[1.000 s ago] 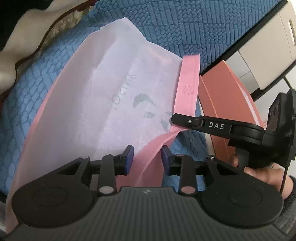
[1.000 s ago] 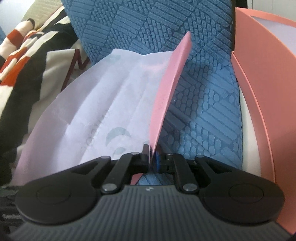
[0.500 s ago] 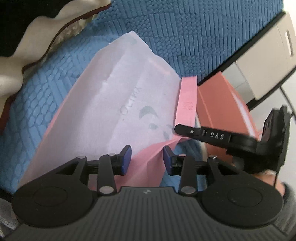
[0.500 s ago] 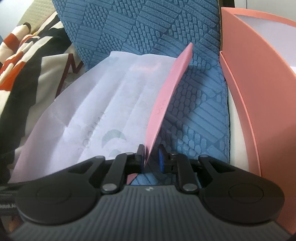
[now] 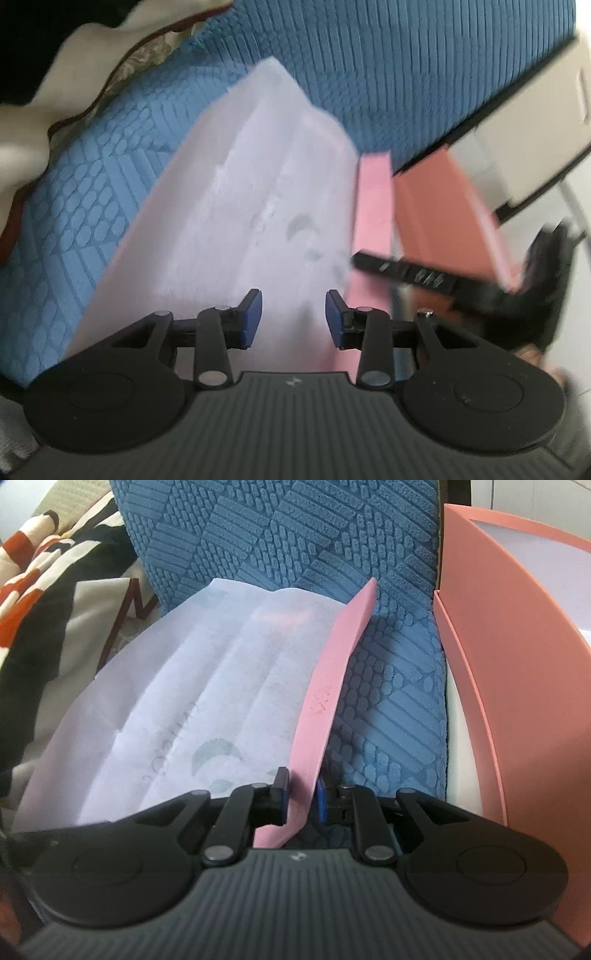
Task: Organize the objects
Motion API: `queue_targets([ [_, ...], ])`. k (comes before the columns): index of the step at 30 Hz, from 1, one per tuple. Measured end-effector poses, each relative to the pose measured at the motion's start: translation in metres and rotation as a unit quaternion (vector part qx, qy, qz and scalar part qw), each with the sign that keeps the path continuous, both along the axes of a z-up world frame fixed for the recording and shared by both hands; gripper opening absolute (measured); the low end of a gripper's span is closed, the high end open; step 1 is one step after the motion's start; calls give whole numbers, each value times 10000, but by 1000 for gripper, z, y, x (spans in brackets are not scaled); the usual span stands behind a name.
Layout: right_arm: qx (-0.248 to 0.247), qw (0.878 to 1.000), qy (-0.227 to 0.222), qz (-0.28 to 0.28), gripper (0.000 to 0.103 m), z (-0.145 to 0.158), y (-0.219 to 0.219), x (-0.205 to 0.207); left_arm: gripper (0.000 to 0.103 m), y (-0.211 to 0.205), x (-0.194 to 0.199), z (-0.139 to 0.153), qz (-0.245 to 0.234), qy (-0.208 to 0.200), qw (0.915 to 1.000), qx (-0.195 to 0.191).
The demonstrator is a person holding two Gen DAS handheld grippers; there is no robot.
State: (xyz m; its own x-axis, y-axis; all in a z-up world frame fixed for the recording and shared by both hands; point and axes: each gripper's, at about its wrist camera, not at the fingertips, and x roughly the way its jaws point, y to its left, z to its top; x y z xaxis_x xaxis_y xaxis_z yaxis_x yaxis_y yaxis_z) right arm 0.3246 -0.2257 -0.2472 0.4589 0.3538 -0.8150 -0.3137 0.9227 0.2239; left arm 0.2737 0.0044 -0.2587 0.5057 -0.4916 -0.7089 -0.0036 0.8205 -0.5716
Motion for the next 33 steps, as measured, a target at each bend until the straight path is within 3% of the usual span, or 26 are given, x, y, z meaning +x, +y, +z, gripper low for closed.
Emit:
queue_targets([
  [3, -16, 10000, 17, -36, 20, -1, 0, 0, 42, -14, 0, 0, -197, -94, 9981, 570],
  [6, 19, 10000, 20, -41, 20, 3, -2, 0, 42, -20, -2, 0, -281, -186, 9963, 788],
  [17, 599, 9970, 211, -439, 17, 3, -26, 17, 42, -22, -3, 1, -274, -208, 9956, 874],
  [22, 602, 9973, 237, -339, 10, 1, -23, 18, 43, -20, -3, 3, -284, -161, 9977, 588],
  [26, 552, 9978, 224, -286, 9, 2, -21, 19, 56, -25, -7, 13, -346, -322, 9983, 337],
  [30, 502, 9982, 250, -215, 9, 3, -19, 20, 56, -40, -11, 22, -609, -407, 9972, -164],
  [33, 516, 9981, 290, -198, 9, 3, -21, 20, 56, -57, -13, 24, -752, -405, 9962, -154],
])
